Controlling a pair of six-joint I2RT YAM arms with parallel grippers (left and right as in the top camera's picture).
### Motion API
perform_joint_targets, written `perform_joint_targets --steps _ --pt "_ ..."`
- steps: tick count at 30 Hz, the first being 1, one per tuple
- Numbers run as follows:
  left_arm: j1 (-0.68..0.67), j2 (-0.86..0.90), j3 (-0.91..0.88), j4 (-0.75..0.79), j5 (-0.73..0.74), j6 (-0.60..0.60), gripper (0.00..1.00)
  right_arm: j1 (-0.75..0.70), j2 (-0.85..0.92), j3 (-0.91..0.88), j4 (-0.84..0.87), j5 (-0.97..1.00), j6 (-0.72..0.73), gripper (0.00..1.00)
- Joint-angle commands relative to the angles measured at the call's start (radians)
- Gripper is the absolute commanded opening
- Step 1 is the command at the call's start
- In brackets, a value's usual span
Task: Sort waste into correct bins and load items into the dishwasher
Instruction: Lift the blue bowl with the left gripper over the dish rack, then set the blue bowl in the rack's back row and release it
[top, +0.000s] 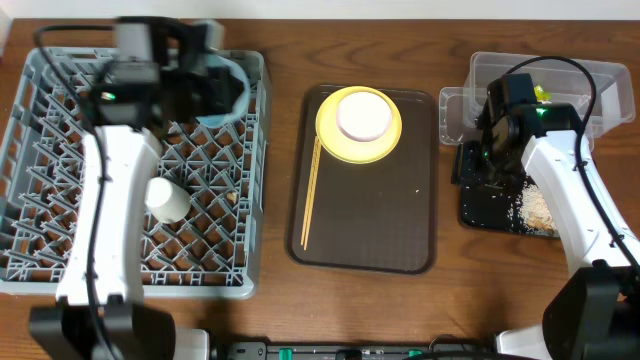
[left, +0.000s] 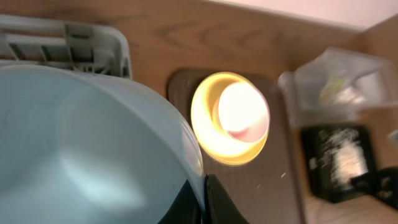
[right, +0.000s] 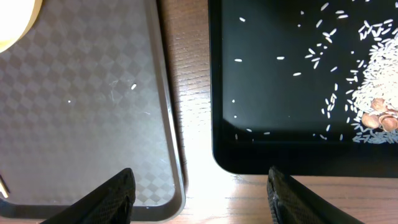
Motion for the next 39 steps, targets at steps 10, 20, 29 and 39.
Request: perform_joint_targets --steps 10,20,29,39 --pt "0.274 0.246 0.003 0.306 0.8 -0.029 0.06 -0.003 -0.024 0.01 -0.008 0.013 -0.002 0.66" --pt "0.333 0.406 0.003 0.566 0.885 -0.234 0.06 -0.003 -0.024 0.01 -0.01 0.012 -0.002 0.66" --pt "0.359 0.472 0.003 0.577 0.876 -0.233 0.06 -0.003 -0.024 0.01 -0.027 0.012 -0.002 0.66" --pt "0.403 0.491 -0.032 0.569 0.82 -0.233 0.06 -0.003 -0.024 0.01 -0.028 0.009 -0.001 0.65"
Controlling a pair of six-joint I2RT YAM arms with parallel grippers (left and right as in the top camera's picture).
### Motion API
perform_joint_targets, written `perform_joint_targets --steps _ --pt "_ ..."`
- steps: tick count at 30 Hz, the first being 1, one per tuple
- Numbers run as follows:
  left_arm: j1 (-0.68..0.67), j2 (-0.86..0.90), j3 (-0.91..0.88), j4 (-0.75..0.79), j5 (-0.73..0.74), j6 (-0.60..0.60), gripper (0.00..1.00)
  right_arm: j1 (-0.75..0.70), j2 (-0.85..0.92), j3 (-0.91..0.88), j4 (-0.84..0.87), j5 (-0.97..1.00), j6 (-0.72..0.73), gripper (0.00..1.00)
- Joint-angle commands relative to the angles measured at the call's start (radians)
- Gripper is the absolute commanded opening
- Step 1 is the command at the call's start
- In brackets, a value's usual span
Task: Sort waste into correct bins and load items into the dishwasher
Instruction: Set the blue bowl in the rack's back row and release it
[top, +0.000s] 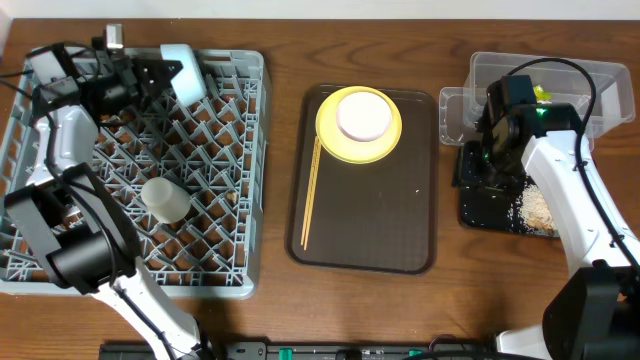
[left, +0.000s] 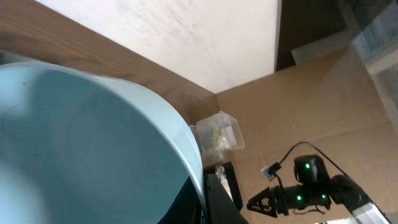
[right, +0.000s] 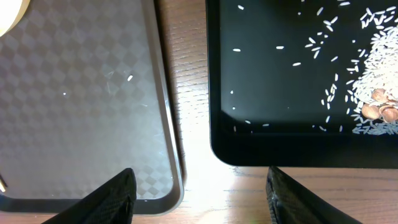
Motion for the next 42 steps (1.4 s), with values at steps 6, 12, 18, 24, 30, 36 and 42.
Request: perform_joint_targets --steps 6,12,18,24,30,36,42 --pt "0.018 0.016 -0.024 -0.006 -0.011 0.002 0.06 -0.003 -0.024 0.01 -0.006 0.009 -0.001 0.65" --pt "0.018 0.016 -0.024 0.0 0.055 0.002 0.06 -0.003 -0.024 0.01 -0.01 0.005 -0.001 0.64" --pt "0.018 0.016 -0.024 0.003 0.069 0.003 0.06 -0.003 -0.024 0.01 -0.012 -0.002 0.0 0.64" --pt "0.018 0.017 -0.024 0.002 0.066 0.021 0.06 -0.003 -0.024 0.01 -0.018 -0.002 0.003 0.63" --pt "0.018 0.02 -0.024 0.003 0.066 0.022 0.06 -0.003 -0.024 0.01 -0.019 -0.01 0.003 0.63" --pt "0.018 0.032 -0.027 0.002 0.066 0.021 0.06 -0.003 -0.024 0.01 -0.02 -0.01 0.002 0.63" --pt "0.018 0.053 -0.032 0.001 0.067 0.021 0.06 -0.003 -0.024 0.01 -0.021 -0.01 0.002 0.63"
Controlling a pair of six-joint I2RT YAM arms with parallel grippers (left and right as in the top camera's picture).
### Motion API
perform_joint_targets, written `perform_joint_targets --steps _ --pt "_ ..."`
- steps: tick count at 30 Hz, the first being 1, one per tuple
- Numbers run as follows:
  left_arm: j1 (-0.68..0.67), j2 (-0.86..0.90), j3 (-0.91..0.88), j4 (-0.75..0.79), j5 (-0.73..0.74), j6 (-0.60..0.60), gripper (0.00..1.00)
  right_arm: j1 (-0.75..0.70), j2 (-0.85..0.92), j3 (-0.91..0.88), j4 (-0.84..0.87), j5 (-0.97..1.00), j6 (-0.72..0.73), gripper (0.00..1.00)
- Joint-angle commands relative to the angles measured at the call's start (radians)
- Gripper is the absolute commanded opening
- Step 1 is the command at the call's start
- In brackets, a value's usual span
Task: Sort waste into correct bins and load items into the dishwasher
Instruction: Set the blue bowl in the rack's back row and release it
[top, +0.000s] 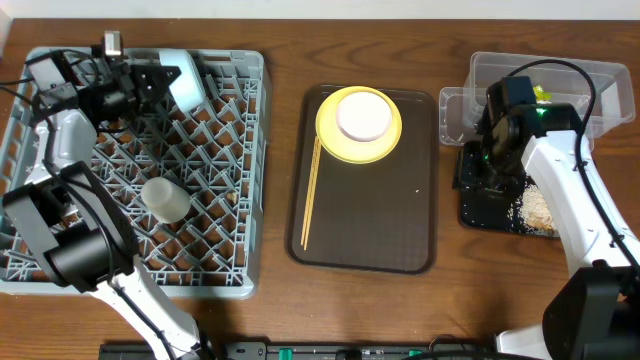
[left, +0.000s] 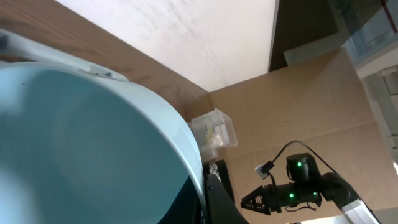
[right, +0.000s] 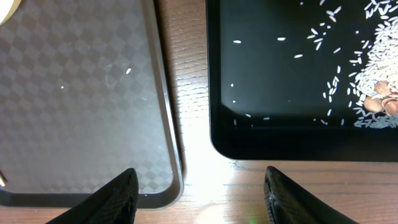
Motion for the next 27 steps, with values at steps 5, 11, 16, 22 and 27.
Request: perform_joint_targets --steps 5,11,16,22,27 --pt "0.014 0.031 -0.016 0.003 0.006 0.02 0.06 -0.003 -0.024 0.01 -0.001 -0.005 0.002 0.63" --pt "0.059 0.031 -0.016 -0.032 -0.07 0.02 0.73 -0.003 -0.024 0.01 -0.001 -0.005 0.002 0.63" --pt "0.111 0.031 -0.016 -0.122 -0.157 0.02 0.83 -0.003 -0.024 0.01 0.0 -0.005 0.002 0.63" --pt "0.159 0.018 -0.016 -0.217 -0.254 0.02 0.86 -0.003 -0.024 0.01 0.0 -0.005 0.002 0.63" --pt "0.174 -0.012 -0.016 -0.34 -0.366 0.087 0.87 -0.003 -0.024 0.01 0.0 -0.005 0.002 0.63"
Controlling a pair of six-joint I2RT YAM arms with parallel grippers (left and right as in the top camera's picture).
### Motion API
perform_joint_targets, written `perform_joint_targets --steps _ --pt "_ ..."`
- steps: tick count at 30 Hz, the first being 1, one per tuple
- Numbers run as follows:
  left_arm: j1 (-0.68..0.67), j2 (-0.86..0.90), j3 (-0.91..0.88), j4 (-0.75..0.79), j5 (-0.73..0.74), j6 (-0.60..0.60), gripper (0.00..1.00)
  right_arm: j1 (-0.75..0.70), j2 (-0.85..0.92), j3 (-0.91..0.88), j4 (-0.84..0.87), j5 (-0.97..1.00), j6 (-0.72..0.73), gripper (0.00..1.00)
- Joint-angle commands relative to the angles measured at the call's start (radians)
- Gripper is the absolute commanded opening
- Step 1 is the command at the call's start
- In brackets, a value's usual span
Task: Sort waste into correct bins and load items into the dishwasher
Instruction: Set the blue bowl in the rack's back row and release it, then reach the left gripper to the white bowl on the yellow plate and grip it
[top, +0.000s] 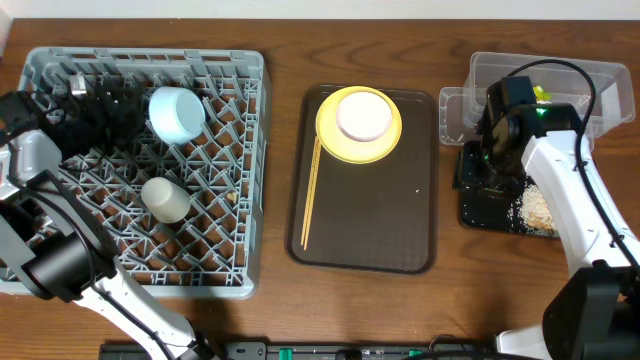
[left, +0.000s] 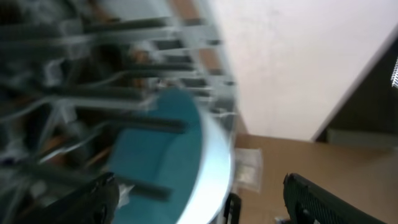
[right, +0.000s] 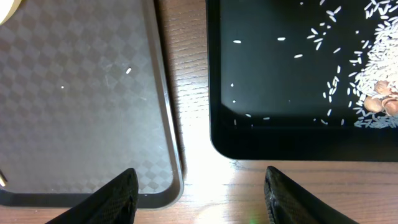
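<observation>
A light-blue bowl (top: 177, 112) (left: 177, 155) rests on its side among the pins at the back of the grey dish rack (top: 257, 150). My left gripper (top: 118, 106) (left: 199, 199) is open just left of it, one finger on either side of the bowl in the blurred left wrist view. A white cup (top: 165, 197) lies in the rack's middle. The brown tray (top: 370, 220) (right: 74, 93) carries a yellow plate (top: 323, 125), a small white bowl (top: 364, 115) and chopsticks (top: 309, 195). My right gripper (top: 490, 165) (right: 199, 193) hangs open above the strip of table between the tray and the black bin (right: 292, 74).
The black bin (top: 490, 205) holds scattered rice and some shells at its right side. A clear plastic container (top: 540, 75) stands behind it at the back right. The rack's pins stand close around the bowl and the left fingers.
My left gripper was shut on the blue bowl at the rack's back; now it is open and drawn back to the left, and the bowl stays in the rack. The right arm is unchanged.
My left gripper first held the blue bowl above the rack's back right part. Then it reached in from the left with the bowl at the rack's back edge, later lower among the pins. Now the bowl is released there. The right gripper stayed open throughout.
</observation>
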Motion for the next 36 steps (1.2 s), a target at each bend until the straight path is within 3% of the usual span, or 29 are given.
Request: perform_joint_targets --steps 1,5,12,15,22,26,32,36 --pt "0.003 -0.037 -0.002 -0.066 -0.133 0.087 0.87 -0.003 -0.024 0.01 0.0 -0.005 0.002 0.63" --pt "0.0 -0.108 -0.002 -0.146 -0.253 0.161 0.87 -0.003 -0.024 0.01 0.0 -0.005 0.002 0.63" --pt "-0.039 -0.302 -0.002 -0.15 -0.281 0.16 0.87 -0.003 -0.024 0.01 -0.007 -0.003 0.002 0.64" --pt "-0.107 -0.389 -0.002 -0.166 -0.388 0.17 0.88 -0.01 -0.024 0.01 -0.034 0.042 0.057 0.66" --pt "-0.404 -0.482 -0.002 -0.206 -0.648 0.22 0.88 -0.063 -0.024 0.01 -0.071 0.087 0.095 0.72" --pt "-0.617 -0.463 -0.002 -0.204 -0.789 0.225 0.88 -0.1 -0.024 0.01 -0.087 0.087 0.093 0.77" --pt "-0.923 -0.388 -0.002 -0.13 -1.035 0.266 0.88 -0.145 -0.024 0.01 -0.108 0.086 0.084 0.78" --pt "-1.058 -0.312 -0.002 -0.055 -1.061 0.309 0.88 -0.152 -0.024 0.01 -0.111 0.086 0.08 0.78"
